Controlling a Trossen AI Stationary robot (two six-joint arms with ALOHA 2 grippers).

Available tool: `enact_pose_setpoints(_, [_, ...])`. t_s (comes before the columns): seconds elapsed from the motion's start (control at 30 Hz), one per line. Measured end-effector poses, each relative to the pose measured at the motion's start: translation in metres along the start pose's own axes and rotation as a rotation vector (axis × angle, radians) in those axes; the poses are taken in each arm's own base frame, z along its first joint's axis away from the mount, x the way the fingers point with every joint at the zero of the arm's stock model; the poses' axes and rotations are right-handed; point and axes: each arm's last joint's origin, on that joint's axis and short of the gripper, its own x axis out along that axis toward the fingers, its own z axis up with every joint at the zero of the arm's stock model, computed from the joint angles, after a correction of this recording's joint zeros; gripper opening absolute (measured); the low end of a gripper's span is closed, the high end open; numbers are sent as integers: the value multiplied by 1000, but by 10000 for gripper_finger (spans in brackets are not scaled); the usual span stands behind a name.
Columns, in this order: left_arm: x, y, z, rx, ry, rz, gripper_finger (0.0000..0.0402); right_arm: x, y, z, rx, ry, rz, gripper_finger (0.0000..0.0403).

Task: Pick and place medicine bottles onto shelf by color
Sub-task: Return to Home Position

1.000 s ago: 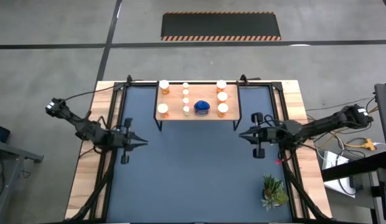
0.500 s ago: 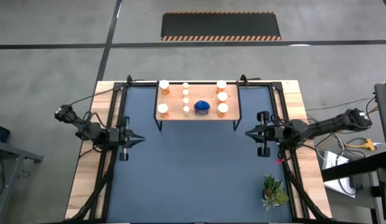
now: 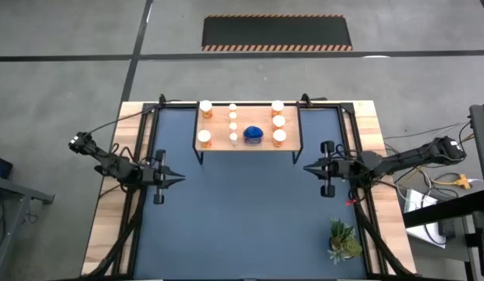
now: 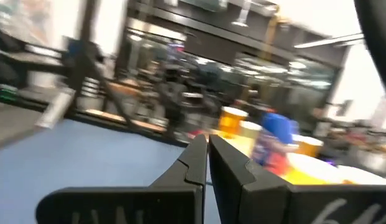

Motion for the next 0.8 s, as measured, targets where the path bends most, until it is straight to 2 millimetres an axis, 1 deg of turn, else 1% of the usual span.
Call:
enact_pose_setpoints(0.07, [0,0,1,0,-1,1,17,0,-2,0,-33,18,-62,9])
enact_pose_setpoints(0.17, [0,0,1,-1,-3,2,17,0,-5,-2,-131,72,-173,9])
enact_pose_setpoints(0.23, [0,0,0,1,0,1,17,0,-6,-3,-151,96,-210,9])
enact_pose_setpoints(0.8, [3,-2,-2,18,27,-6,17,0,-6,-4,-159,100,-211,9])
